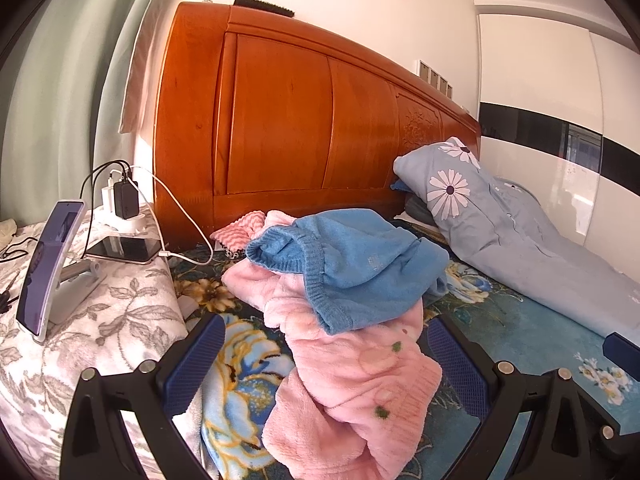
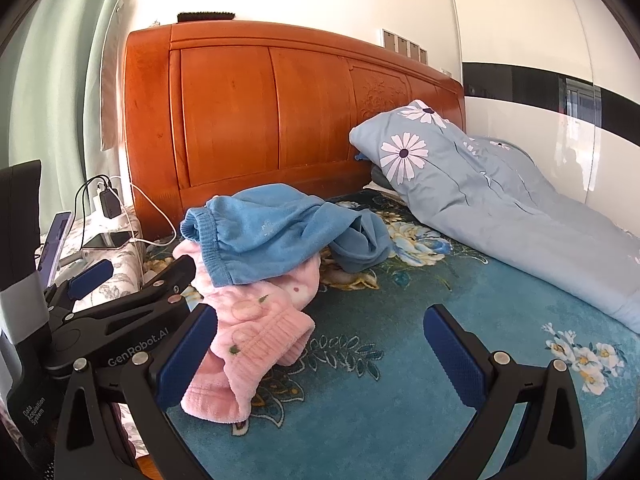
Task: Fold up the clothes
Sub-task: 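Approach the light blue sweatpants on the clothes pile with both tools, then grasp the light blue sweatpants waistband with the right tool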
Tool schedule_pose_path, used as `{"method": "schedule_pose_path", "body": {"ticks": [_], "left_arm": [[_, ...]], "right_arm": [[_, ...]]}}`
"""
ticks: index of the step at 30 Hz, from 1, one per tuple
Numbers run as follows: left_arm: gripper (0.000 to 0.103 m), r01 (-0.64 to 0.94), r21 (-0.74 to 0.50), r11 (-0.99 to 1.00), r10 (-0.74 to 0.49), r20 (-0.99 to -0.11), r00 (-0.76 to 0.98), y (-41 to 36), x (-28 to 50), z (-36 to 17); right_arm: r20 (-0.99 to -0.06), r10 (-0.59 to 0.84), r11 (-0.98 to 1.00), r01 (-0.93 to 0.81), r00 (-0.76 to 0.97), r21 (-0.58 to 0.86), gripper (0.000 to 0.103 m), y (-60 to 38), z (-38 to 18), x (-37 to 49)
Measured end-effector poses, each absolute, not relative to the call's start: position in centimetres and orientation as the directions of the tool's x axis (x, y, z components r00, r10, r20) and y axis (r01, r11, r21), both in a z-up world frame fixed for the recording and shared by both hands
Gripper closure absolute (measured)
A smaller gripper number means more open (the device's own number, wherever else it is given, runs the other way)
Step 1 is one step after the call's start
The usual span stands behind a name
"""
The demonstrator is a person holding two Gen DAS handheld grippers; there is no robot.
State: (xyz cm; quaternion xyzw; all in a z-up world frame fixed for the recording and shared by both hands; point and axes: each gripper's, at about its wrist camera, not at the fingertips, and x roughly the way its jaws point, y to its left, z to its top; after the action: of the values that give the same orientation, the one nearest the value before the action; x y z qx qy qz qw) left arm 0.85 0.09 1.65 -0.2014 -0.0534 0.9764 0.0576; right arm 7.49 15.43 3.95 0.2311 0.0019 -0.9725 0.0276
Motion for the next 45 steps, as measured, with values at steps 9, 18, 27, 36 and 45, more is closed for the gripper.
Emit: {"method": "schedule_pose_path", "body": {"ticks": [9,18,27,36,45], "left_arm": [[0.000,-0.125,-0.246,-0.961,0.222,-0.420,-0.880,-1.6,-0.3,0.4],[0.000,-0.080,-0.311,-0.947,0.224,-0.462,-0.858,-4.5,-2.3,-1.1],[0.000,-0.040,-0.237,-0.971,0.155,-0.488,-0.859,-6.2,-2.6,-1.3],[0.000,-0.065,-0.261,-0.963,0.189,-0.483,-0.855,-6.4,-2.6,-1.4],[0.000,-0.240,-0.296,-0.925,0.358,-0.455,-0.815,-1.0,0.7,0.5]], "right_arm": [[-0.462,-0.030,-0.998,0.002,-0.886,0.060,0.000,17.1,4.4,4.4],[-0.518,-0.201,-0.940,0.312,-0.831,-0.136,0.009,8.4,6.1,-7.1],[-0.699,-0.246,-0.882,0.454,-0.672,-0.127,0.041,0.7,2.6,-14.6],[-0.686,-0.129,-0.966,0.246,-0.716,-0.075,0.096,8.2,6.8,-15.2],[-0.508,0.003,-0.999,-0.020,-0.861,0.028,0.097,24.1,22.0,-3.9]]}}
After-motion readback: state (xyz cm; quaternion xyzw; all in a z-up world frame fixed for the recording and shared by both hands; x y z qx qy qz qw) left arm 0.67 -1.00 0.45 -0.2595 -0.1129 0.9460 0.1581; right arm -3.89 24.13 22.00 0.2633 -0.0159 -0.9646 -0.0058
